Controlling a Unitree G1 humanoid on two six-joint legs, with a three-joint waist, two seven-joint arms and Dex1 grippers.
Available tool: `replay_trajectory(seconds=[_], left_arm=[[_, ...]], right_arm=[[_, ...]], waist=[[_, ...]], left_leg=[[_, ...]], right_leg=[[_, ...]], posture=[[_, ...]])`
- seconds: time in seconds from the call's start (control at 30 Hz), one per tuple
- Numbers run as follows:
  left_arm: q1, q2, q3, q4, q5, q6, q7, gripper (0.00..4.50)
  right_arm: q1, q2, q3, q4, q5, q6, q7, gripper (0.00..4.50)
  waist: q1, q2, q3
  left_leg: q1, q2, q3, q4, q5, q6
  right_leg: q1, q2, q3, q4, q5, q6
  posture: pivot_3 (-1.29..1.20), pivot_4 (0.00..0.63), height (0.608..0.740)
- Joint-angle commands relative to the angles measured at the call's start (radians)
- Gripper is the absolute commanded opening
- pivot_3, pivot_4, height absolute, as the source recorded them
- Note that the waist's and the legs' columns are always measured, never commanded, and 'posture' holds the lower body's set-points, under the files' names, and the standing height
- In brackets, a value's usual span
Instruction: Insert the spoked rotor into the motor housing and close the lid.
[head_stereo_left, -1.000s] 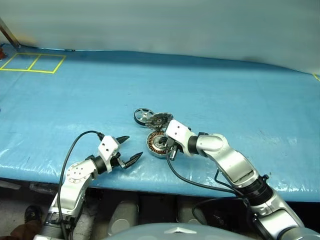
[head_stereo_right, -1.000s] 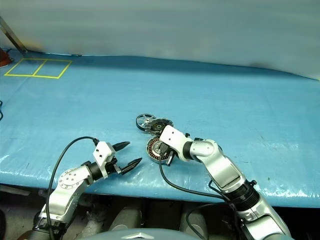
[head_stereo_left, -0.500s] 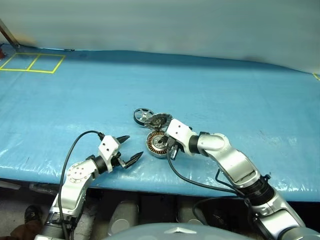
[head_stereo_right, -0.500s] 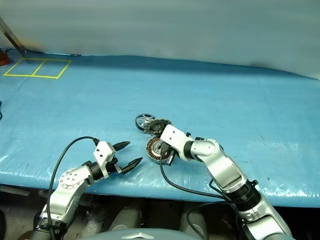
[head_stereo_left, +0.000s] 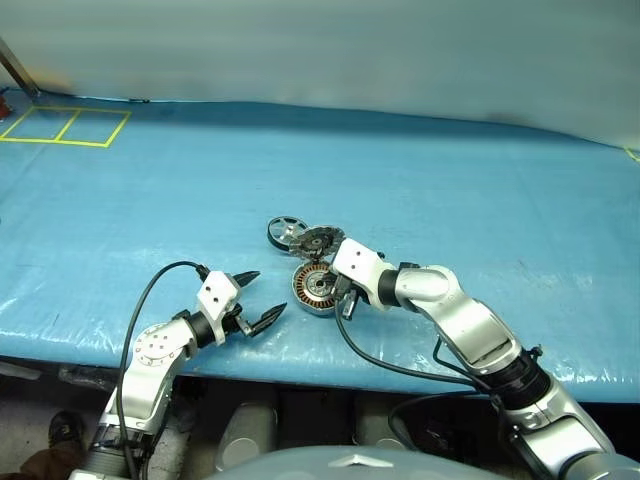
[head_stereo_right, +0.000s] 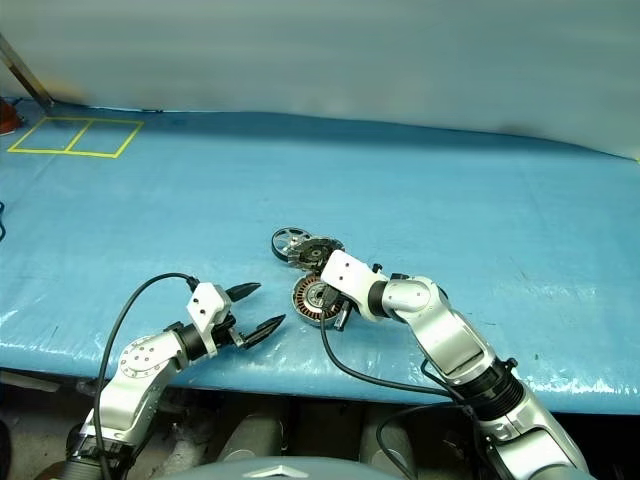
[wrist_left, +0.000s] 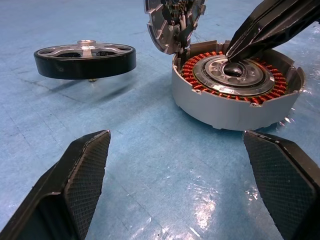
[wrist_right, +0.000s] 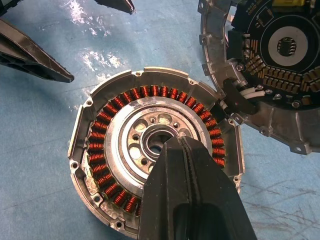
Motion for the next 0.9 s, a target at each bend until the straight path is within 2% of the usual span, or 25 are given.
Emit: replay_trajectory(seconds=[0.03, 0.9], left_arm=[[-0.001, -0.003, 0.007, 0.003, -0.004, -0.019, 0.003, 4.50], [0.005, -0.011, -0.001, 0.006, -0.004, -0.024, 0.002, 4.50]], right_arm=[[0.014, -0.028, 0.034, 0.044, -0.037, 0.021, 0.001, 0.01], [0.048, -0.090, 0.081, -0.040, -0.084, 0.047, 0.004, 0.01]], waist=[[0.000, 0.000, 0.000], [0.004, -0.001, 0.000]], left_leg=[[0.000, 0.000, 0.000, 0.000, 0.000, 0.000], [0.000, -0.001, 0.000, 0.001, 0.000, 0.000]], right_leg=[[0.000, 0.000, 0.000, 0.000, 0.000, 0.000], [0.000, -0.001, 0.000, -0.001, 0.000, 0.000]], posture=[[0.00, 0.150, 0.740], [0.00, 0.150, 0.740]])
